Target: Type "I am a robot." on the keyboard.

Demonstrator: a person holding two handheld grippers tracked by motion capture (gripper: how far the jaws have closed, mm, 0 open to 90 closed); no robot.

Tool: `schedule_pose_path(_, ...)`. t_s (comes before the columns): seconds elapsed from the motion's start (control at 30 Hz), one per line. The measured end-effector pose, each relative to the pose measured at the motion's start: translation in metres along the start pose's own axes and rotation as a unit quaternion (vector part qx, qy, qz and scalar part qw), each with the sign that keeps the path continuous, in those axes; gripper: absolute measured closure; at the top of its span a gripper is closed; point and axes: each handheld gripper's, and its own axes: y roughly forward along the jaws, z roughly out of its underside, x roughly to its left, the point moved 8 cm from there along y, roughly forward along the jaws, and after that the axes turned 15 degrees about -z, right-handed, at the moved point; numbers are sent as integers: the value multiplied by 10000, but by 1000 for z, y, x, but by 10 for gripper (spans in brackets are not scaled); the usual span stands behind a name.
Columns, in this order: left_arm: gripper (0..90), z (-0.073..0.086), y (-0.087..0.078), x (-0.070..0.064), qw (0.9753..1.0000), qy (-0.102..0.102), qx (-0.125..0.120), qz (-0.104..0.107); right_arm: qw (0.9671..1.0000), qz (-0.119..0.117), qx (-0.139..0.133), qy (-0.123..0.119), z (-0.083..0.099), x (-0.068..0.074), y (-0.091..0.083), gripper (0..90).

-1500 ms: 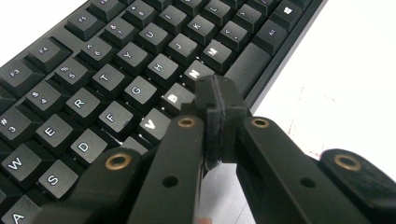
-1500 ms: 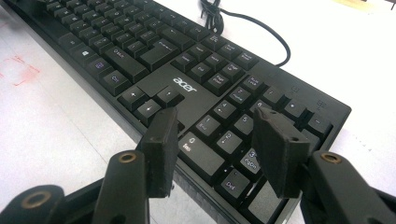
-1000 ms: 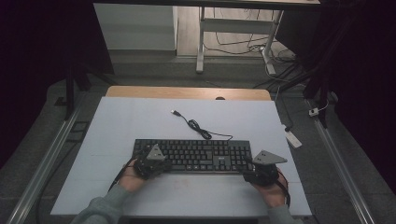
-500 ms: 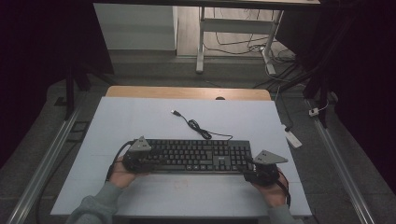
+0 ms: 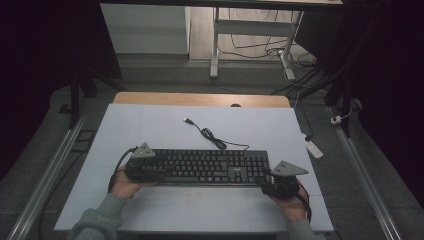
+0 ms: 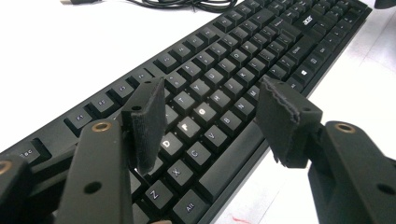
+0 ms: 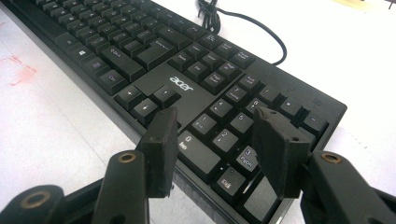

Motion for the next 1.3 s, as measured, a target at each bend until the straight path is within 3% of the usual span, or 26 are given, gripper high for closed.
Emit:
schedule_pose_path(0.43, 444, -1, 2, 5, 9999, -89, -3, -95, 10000, 4, 17, -25, 0, 0, 0, 507)
schedule_pose_path(0.8, 510, -2, 15, 7, 9995, 6, 108, -283, 10000, 18, 7, 6, 0, 0, 1, 506)
schedule_pose_path(1.07, 692, -2, 30, 13, 9988, -25, 196, -456, 10000, 16, 31, -9, 0, 1, 2, 506)
schedule_pose_path(1.3, 876, 1, 39, 15, 9984, -83, 324, -445, 10000, 7, 26, -19, 0, 1, 3, 506)
